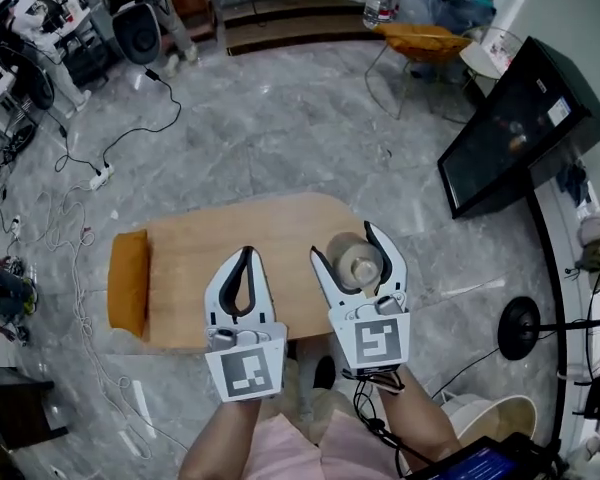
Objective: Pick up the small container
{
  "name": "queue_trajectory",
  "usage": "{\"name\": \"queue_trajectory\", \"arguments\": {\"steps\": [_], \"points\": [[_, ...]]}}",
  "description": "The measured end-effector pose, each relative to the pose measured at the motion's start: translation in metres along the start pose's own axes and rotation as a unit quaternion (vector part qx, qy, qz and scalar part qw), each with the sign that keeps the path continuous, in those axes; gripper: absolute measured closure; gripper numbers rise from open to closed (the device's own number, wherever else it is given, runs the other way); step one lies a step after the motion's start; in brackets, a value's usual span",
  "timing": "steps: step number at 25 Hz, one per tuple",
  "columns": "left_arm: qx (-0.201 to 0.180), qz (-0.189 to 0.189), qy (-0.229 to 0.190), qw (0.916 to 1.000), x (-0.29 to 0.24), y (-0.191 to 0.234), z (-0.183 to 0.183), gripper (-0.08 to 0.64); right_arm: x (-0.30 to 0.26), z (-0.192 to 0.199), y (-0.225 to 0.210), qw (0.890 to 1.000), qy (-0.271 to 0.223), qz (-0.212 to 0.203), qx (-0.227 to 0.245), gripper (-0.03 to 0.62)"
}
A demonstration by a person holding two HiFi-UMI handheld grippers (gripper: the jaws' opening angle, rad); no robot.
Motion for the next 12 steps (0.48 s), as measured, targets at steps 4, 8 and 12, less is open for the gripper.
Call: {"name": "queue_trajectory", "arguments": {"steps": [4,8,12], "points": [[-0.005,-0.01,-0.018,0.9998,0.015,0.006,-0.021,0.546,0.013,-0.019,0.008,1.0,-0.006,-0.002,-0.005,0.253],[-0.006,-0.016,-0.034,0.9993,0.03,0.014,-0.035,0.546,0.024,-0.036,0.017,1.0,-0.024,-0.002,0.002,0.253],[-0.009,-0.018,-0.051,0.9985,0.038,0.017,-0.046,0.546,0.031,-0.046,0.023,1.0,-0.023,-0.002,0.002,0.253]]}}
Point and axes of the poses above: the fingertips, and each gripper's own axes: x backward along the fingers, y to its left, z out of its underside, the point moved 7 cm from there along x, backward along the fingers, and after that the axes turned 1 degree about -z, right-handed, at the moved point
